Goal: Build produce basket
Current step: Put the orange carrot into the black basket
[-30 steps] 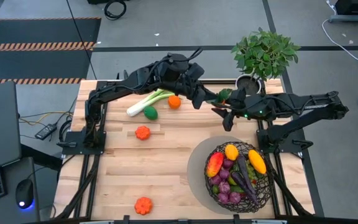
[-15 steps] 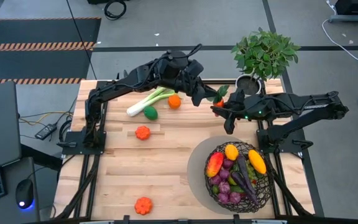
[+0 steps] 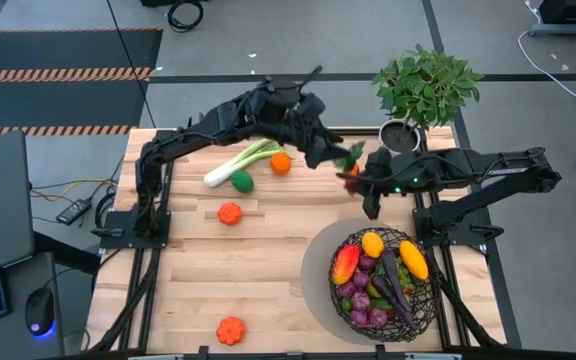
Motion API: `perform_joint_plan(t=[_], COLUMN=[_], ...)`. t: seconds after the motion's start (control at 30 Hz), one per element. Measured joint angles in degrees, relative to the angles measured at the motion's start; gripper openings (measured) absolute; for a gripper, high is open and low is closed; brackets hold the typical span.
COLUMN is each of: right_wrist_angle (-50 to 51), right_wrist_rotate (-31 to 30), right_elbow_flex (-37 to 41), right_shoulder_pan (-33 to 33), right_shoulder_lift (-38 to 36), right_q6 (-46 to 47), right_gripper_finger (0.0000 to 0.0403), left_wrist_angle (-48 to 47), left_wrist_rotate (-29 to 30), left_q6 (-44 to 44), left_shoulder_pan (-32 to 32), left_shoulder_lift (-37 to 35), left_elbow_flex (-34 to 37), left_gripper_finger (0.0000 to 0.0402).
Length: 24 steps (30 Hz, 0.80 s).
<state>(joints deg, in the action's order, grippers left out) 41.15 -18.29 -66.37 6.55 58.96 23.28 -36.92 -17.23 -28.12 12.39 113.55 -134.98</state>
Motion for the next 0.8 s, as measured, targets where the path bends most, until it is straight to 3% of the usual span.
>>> perform_joint_plan(t=[0.3,0.4,0.57,0.8], right_wrist_angle=[19.49,23.12,24.05,23.44], right_wrist_rotate=[29.53,36.80,41.88,42.12], right_elbow_flex=[0.00,0.50,2.76,6.56], right_shoulder_pan=[1.27,3.35,9.05,18.67], right_shoulder_lift=[0.00,0.00,0.00,0.00], right_q6=[24.05,31.48,41.86,58.93], right_gripper_finger=[0.0093,0.0093,0.0093,0.0094], left_wrist_angle=[-1.12,-1.44,-5.80,-14.21], left_wrist_rotate=[0.07,0.06,2.04,3.07], left_q6=[0.35,0.74,4.56,7.75], left_shoulder_pan=[4.12,4.86,5.71,7.46], left_shoulder_lift=[-1.94,-1.94,-1.94,-1.94], left_elbow_flex=[-0.07,-0.02,-0.02,-0.02], left_gripper_finger=[0.0302,0.0296,0.0293,0.0293])
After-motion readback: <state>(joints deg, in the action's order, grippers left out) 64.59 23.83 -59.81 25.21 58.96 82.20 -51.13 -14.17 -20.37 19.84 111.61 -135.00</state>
